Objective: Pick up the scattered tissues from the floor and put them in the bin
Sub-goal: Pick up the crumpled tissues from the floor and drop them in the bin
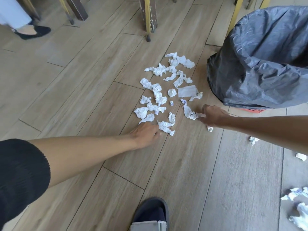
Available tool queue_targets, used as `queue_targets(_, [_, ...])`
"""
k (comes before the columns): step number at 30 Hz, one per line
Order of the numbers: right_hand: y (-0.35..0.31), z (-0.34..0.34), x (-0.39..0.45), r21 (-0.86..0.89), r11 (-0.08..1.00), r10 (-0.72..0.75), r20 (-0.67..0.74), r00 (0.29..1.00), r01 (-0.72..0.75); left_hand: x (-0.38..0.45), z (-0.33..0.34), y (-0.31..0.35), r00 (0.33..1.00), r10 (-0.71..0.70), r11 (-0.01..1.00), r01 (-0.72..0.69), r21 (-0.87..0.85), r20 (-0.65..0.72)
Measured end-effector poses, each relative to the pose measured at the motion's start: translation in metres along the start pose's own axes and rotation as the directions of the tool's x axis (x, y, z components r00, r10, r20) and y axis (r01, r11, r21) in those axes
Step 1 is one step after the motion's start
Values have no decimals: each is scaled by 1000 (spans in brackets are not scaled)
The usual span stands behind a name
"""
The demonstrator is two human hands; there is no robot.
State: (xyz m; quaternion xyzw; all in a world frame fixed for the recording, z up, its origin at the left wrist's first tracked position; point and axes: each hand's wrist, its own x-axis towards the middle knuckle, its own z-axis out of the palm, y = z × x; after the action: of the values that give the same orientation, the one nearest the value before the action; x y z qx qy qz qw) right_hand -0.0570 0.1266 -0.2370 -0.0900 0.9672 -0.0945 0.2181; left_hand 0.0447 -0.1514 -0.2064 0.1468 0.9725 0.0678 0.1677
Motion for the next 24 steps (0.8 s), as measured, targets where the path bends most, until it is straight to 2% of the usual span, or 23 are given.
queue_targets(5, [4,4,-5,34,999,20,33,999,-21,8,3,-3,1000,26,998,-26,-58,-14])
queue_targets(12, [17,7,-25,253,967,-58,123,991,25,35,6,8,996,62,998,-63,19,60])
queue_targets(16, [21,2,-26,288,957,-51,72,996,28,44,13,10,986,79,993,-92,80,144])
queue_targets(21, [21,-5,-20,510,859,-2,74,997,-36,40,19,13,984,86,987,-105,120,153])
queue_targets(24, [13,-6,-15,463,886,-22,-7,1000,23,33,14,15,985,80,990,-96,102,154])
